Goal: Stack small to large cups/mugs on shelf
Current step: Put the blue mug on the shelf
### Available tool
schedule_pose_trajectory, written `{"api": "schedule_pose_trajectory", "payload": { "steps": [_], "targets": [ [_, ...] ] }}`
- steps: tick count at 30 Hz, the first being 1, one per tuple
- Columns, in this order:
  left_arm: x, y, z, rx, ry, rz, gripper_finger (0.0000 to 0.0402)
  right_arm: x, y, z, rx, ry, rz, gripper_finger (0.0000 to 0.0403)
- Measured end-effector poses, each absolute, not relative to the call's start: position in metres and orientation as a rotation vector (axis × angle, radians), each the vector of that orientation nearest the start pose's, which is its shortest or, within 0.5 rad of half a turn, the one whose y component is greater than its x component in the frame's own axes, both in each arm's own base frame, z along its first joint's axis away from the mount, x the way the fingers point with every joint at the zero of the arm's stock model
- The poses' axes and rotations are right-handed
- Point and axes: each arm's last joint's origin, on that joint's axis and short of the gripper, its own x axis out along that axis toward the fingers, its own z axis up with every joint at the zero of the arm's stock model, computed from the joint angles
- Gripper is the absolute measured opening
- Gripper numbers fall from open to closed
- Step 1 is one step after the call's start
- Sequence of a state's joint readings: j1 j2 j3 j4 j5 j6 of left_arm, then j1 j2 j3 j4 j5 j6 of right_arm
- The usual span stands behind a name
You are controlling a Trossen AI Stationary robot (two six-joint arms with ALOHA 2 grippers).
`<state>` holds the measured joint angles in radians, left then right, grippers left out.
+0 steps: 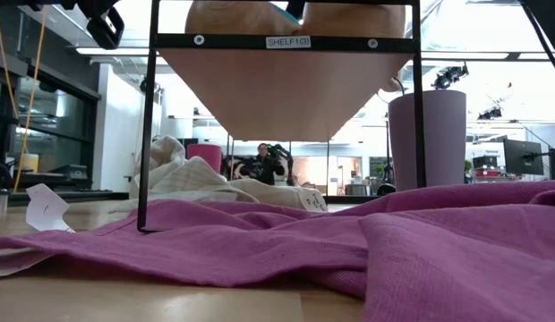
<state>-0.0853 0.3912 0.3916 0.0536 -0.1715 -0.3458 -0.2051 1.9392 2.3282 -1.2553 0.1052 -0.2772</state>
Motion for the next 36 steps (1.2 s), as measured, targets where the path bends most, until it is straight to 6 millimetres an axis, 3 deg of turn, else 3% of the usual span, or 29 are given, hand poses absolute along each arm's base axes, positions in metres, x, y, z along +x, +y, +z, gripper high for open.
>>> {"api": "schedule_pose_trajectory", "payload": {
  "steps": [14,22,36],
  "targets": [
    [0.118,-0.005,0.269,-0.368,-0.063,0.082,0.0078,0.377,-0.085,0.424,-0.239,0.863,-0.087,0.0],
    [0.122,-0.005,0.266,-0.374,-0.035,0.087,0.0078,0.367,-0.109,0.42,-0.193,0.933,-0.168,0.0],
    [0.128,-0.005,0.262,-0.363,-0.001,0.11,0.0078,0.388,-0.123,0.384,-0.135,1.04,-0.091,0.0]
  ]
}}
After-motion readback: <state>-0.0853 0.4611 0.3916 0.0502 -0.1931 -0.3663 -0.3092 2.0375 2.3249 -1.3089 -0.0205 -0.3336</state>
